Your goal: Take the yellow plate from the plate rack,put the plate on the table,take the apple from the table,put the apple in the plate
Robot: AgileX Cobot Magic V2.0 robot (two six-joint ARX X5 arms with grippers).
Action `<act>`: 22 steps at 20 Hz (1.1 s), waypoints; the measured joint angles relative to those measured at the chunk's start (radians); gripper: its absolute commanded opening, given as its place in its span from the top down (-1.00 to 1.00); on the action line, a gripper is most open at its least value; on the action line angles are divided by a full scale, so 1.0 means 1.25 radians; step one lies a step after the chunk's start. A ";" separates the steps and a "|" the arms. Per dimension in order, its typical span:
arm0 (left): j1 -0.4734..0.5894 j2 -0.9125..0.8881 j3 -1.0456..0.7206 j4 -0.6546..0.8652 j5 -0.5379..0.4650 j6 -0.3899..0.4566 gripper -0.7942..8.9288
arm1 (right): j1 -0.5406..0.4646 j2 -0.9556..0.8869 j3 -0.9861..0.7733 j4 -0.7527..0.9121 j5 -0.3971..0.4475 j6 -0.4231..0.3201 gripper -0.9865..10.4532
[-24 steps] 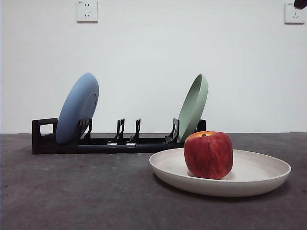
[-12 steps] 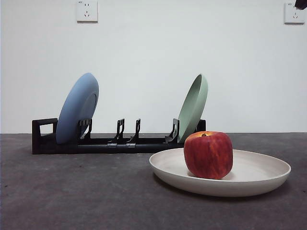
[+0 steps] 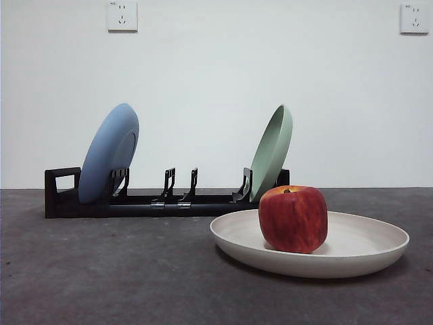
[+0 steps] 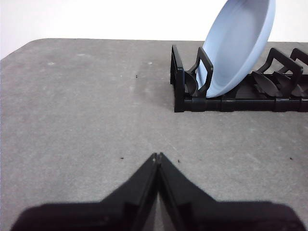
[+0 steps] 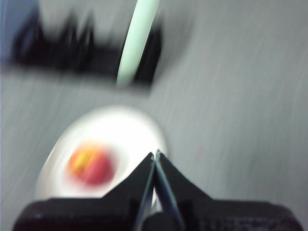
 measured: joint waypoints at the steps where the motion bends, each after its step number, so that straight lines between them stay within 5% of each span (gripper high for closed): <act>1: 0.000 0.000 0.000 0.000 0.000 0.000 0.84 | -0.049 -0.056 -0.095 0.127 -0.027 -0.028 0.83; 6: 0.000 0.002 0.000 0.000 0.000 0.000 0.84 | -0.297 -0.368 -0.571 0.660 -0.121 -0.054 0.83; 14: 0.000 0.002 0.000 0.000 0.000 0.000 0.84 | -0.332 -0.469 -0.688 0.571 -0.106 -0.057 0.83; 22: 0.000 0.002 0.000 -0.001 0.000 0.000 0.84 | -0.332 -0.537 -0.689 0.400 -0.047 -0.124 0.83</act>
